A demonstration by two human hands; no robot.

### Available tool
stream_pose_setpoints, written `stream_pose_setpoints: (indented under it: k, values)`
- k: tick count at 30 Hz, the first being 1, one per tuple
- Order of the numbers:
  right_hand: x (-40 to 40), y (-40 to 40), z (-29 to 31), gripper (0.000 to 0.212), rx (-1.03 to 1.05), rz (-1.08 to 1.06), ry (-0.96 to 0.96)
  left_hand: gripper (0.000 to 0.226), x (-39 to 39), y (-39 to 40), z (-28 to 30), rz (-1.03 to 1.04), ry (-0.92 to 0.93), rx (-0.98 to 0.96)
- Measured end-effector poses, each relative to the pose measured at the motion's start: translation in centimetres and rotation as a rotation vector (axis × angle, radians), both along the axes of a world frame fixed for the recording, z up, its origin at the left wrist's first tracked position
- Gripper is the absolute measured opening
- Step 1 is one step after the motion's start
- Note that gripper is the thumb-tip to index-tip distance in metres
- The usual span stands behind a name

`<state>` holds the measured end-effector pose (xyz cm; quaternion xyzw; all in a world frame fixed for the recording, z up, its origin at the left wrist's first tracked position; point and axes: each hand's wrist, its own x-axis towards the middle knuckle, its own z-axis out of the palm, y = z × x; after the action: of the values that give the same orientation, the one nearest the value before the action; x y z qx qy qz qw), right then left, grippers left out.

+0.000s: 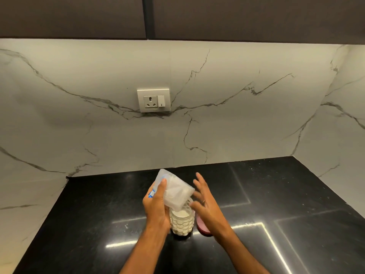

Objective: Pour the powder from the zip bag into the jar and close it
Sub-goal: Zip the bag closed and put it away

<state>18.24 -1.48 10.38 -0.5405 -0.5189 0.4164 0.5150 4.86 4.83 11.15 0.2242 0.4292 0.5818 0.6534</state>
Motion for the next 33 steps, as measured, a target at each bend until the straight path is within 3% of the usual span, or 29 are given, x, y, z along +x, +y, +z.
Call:
stream_pose_setpoints:
  k: [2, 5, 7, 12, 17, 20, 25, 33]
  values:
    - [-0.9, 0.0, 0.1, 0.097, -0.164, 0.033, 0.291, 0.023, 0.3, 0.0, 0.1, 0.050, 0.051, 0.069]
    - [-2.8, 0.5, 0.2, 0.078, -0.192, 0.022, 0.411, 0.044, 1.0, -0.3, -0.1, 0.096, 0.174, 0.097]
    - [-3.5, 1.1, 0.4, 0.064, -0.173, -0.054, 0.467, 0.045, 0.9, -0.4, -0.4, 0.106, 0.166, 0.103]
    - [-3.3, 2.5, 0.5, 0.051, -0.169, -0.068, 0.426, 0.042, -2.9, -0.2, -0.6, -0.094, 0.130, 0.128]
    - [-3.9, 3.7, 0.1, 0.050, -0.212, 0.040, 0.429, 0.060, -7.5, -0.8, -1.6, -0.256, 0.207, 0.138]
    - [-5.3, 4.7, 0.0, 0.055, -0.223, 0.117, 0.410, 0.053, -9.8, -1.0, -1.9, -0.197, 0.225, 0.129]
    - [-8.9, 6.8, 0.2, 0.052, -0.230, 0.183, 0.314, 0.064, -12.7, -0.4, -2.3, -0.010, 0.330, 0.132]
    - [-15.9, 10.2, 0.2, 0.049, -0.247, 0.262, 0.177, 0.053, -18.4, 2.0, -4.5, 0.202, 0.366, 0.073]
